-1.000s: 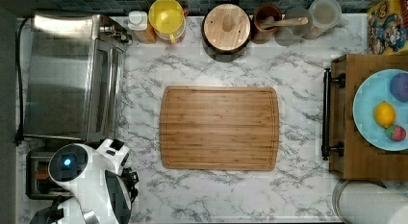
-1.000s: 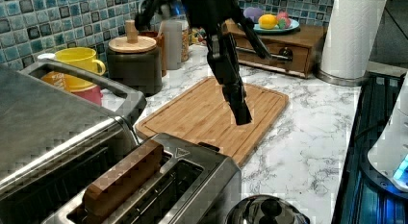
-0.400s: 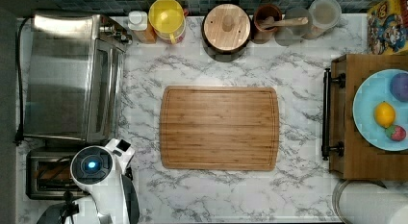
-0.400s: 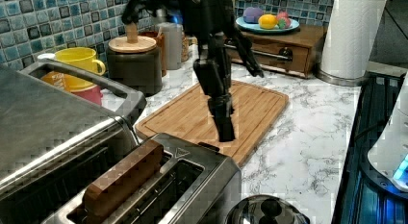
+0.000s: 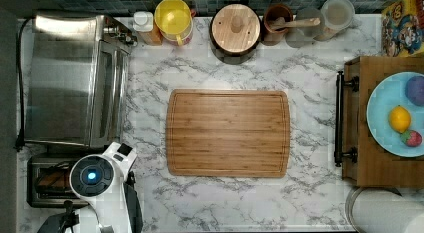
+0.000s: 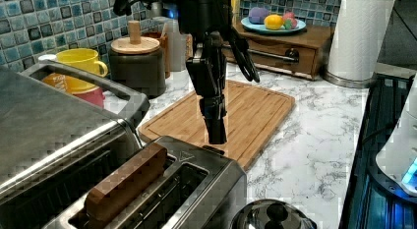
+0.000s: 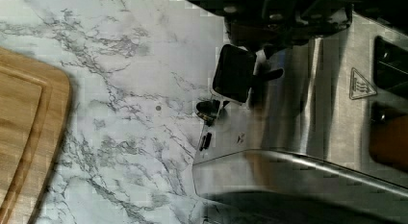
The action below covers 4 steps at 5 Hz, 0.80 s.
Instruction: Turn on the toaster.
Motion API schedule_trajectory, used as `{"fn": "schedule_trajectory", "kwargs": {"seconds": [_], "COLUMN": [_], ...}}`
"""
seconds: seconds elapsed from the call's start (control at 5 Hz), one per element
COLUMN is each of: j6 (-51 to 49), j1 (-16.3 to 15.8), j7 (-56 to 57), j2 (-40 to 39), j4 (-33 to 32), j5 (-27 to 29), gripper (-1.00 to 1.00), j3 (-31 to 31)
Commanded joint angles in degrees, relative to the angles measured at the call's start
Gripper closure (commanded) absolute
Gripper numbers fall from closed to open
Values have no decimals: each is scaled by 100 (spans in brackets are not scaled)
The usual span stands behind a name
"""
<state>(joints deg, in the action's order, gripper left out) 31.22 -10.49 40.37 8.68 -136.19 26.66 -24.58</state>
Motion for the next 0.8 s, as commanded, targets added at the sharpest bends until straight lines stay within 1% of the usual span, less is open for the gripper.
{"fn": "schedule_trajectory", "kwargs": {"seconds": [0.2, 0.4, 0.6, 0.8], "j6": [300, 273, 249, 206], "j1": [123, 241, 113, 18], "j7": [-663, -763, -816, -690], "j2": [-333, -545, -671, -718], "j4": [513, 626, 685, 557], "j5": [-603, -725, -843, -897], "gripper": [100, 100, 100, 100], "j3": [-71, -162, 22, 27]}}
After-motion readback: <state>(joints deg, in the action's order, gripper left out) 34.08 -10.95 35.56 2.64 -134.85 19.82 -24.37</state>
